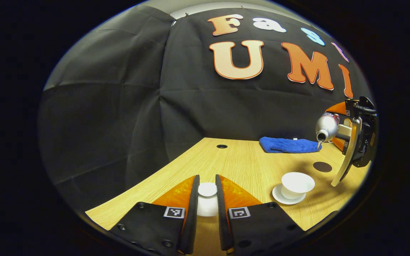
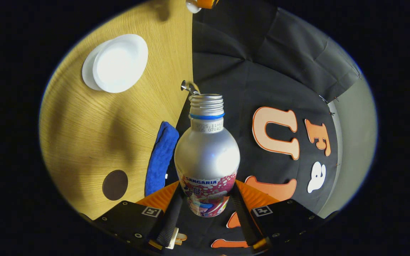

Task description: Open the teacup lid with one hand, grasp the water bottle and pour water into the teacup with the other hand; after pouring, place the water bottle on the coaster and then close the teacup lid.

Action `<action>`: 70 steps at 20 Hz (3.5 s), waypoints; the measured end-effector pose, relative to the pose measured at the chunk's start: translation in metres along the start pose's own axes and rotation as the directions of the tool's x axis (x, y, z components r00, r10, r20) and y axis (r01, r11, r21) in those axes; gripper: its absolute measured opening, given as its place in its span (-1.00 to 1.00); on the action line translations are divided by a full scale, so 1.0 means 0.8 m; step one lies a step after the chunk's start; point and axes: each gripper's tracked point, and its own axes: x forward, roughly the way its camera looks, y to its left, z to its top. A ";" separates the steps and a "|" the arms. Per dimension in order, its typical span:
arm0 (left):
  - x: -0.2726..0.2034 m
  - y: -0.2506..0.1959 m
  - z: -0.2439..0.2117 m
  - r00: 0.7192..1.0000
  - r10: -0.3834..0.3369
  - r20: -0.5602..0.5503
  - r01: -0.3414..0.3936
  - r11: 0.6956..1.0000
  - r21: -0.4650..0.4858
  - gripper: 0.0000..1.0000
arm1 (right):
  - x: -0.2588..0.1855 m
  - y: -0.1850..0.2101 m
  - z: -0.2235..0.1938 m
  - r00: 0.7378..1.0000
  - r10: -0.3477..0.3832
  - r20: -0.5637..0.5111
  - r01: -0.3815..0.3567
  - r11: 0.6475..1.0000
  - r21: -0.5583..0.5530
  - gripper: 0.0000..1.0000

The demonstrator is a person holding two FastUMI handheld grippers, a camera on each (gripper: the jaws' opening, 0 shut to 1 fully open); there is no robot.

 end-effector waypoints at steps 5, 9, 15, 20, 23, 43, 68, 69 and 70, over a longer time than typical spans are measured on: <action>0.000 0.001 -0.001 1.000 0.001 0.001 -0.001 1.000 0.001 -0.39 | 0.002 -0.008 -0.001 0.999 -0.036 0.006 0.037 0.999 -0.038 0.54; 0.000 0.002 0.000 1.000 -0.001 0.003 0.001 1.000 -0.002 -0.38 | 0.003 -0.010 -0.002 0.998 -0.062 0.012 0.062 0.997 -0.046 0.54; 0.001 0.005 -0.001 1.000 0.011 0.001 -0.011 1.000 0.000 -0.39 | 0.007 -0.020 -0.004 0.995 -0.101 0.021 0.102 0.992 -0.077 0.54; 0.001 0.006 -0.002 1.000 0.018 0.000 -0.018 1.000 -0.002 -0.38 | 0.011 -0.030 -0.007 0.991 -0.127 0.032 0.130 0.985 -0.114 0.54; -0.001 0.005 -0.004 1.000 0.016 -0.006 -0.016 1.000 -0.001 -0.39 | 0.010 -0.034 -0.005 0.989 -0.145 0.039 0.149 0.981 -0.126 0.54; -0.004 0.008 -0.005 1.000 0.015 -0.015 -0.015 1.000 -0.010 -0.39 | 0.015 -0.051 0.004 0.982 -0.154 0.110 0.177 0.955 -0.239 0.54; -0.011 0.003 0.004 1.000 -0.002 0.019 0.002 1.000 -0.001 -0.39 | -0.005 0.011 0.048 0.982 -0.041 0.183 0.075 0.980 -0.185 0.55; -0.011 0.002 0.007 1.000 -0.007 0.025 0.007 1.000 -0.006 -0.39 | -0.006 0.014 0.048 0.983 -0.024 0.182 0.054 0.986 -0.161 0.55; -0.011 0.000 0.009 0.999 -0.015 0.029 0.015 1.000 -0.009 -0.39 | -0.005 0.020 0.047 0.984 -0.001 0.178 0.024 0.992 -0.125 0.55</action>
